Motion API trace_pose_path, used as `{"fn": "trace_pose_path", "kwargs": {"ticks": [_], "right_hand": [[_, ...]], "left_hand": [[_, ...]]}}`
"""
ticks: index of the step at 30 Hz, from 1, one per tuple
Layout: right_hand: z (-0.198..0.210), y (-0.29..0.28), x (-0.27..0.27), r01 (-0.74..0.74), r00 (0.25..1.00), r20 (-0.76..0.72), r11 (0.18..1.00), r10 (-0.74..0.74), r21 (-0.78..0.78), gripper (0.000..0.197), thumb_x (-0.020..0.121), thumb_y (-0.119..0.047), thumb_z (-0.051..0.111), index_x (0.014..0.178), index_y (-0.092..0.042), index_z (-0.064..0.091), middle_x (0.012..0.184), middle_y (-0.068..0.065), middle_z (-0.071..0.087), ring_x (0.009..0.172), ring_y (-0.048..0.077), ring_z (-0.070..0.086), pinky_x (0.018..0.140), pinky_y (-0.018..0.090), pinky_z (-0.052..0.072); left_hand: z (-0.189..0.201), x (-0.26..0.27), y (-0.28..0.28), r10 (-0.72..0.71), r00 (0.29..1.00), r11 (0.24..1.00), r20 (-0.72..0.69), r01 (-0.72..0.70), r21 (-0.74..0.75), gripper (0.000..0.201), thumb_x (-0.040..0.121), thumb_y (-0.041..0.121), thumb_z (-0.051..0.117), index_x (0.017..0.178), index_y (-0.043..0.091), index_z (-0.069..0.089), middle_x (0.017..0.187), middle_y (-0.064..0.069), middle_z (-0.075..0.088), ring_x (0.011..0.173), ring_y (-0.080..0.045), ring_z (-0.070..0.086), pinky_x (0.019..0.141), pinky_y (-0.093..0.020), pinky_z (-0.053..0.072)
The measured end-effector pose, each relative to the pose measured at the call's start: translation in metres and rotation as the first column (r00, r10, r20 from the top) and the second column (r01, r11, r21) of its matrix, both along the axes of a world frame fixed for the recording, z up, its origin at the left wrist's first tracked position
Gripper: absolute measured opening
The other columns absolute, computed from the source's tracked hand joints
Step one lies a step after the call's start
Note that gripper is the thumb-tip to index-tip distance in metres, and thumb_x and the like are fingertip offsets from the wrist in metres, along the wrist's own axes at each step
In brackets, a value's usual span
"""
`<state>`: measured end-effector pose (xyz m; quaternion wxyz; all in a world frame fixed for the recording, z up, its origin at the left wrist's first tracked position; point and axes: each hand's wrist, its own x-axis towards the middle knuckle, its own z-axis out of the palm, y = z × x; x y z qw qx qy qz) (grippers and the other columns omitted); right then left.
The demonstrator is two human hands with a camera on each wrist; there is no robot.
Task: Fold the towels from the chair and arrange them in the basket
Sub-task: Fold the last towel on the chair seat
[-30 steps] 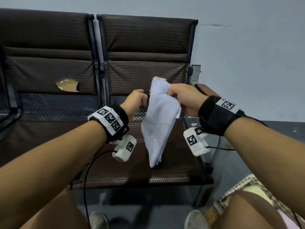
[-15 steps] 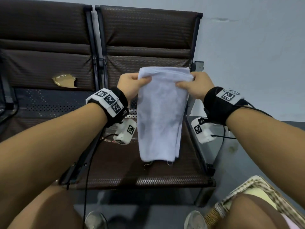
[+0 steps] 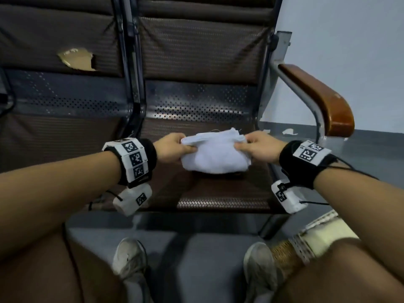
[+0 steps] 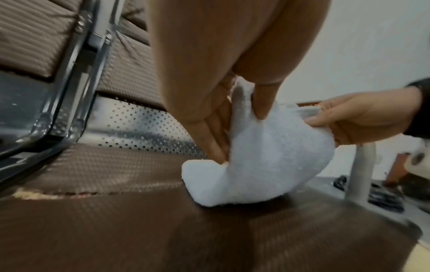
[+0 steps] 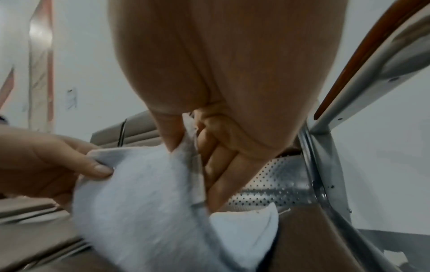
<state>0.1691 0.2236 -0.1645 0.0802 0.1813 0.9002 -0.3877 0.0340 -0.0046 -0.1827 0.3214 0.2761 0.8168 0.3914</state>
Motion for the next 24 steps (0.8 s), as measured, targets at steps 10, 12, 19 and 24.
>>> {"fn": "trace_pose_path", "kwargs": {"ticks": [10,12,19,24], "right_hand": [[-0.032,0.004,-0.015,0.144,0.988,0.081,0.964,-0.129,-0.225,0.027,0.105,-0.031,0.041,0.110,-0.018,0.065,0.079,-0.005,0.071,0.062,0.007,0.066,0.052,0.024,0.052],[-0.040,0.008,-0.027,0.168,0.985,0.001,0.961,-0.172,-0.220,0.028,0.105,-0.025,0.041,0.114,-0.013,0.064,0.110,0.006,0.072,0.090,0.018,0.069,0.076,0.033,0.057],[-0.070,0.009,-0.060,0.219,0.974,-0.078,0.972,-0.213,0.086,0.026,0.097,-0.022,0.052,0.118,-0.007,0.053,0.118,0.011,0.063,0.106,0.027,0.061,0.093,0.039,0.050],[-0.079,0.009,-0.069,0.261,0.964,-0.077,0.962,-0.254,0.084,0.048,0.096,-0.030,0.055,0.138,-0.012,0.039,0.125,0.011,0.059,0.113,0.029,0.059,0.095,0.034,0.045]], "left_hand": [[-0.038,-0.015,0.017,0.111,0.984,0.994,0.136,-0.111,-0.010,0.021,0.096,0.013,0.056,0.115,0.005,0.060,0.098,-0.013,0.067,0.075,-0.026,0.068,0.059,-0.033,0.056],[-0.048,-0.023,0.024,0.205,0.978,0.978,0.036,-0.207,0.038,0.023,0.092,0.010,0.054,0.113,0.000,0.059,0.100,-0.018,0.064,0.083,-0.031,0.061,0.068,-0.039,0.052],[-0.074,-0.033,0.044,0.367,0.914,0.930,-0.176,-0.365,0.043,0.020,0.094,0.021,0.050,0.113,0.019,0.057,0.107,-0.003,0.065,0.094,-0.023,0.061,0.074,-0.031,0.046],[-0.082,-0.037,0.048,0.275,0.932,0.938,-0.237,-0.314,-0.145,0.068,0.085,0.024,0.066,0.145,0.016,0.036,0.133,-0.011,0.053,0.117,-0.030,0.055,0.094,-0.035,0.047]]}}
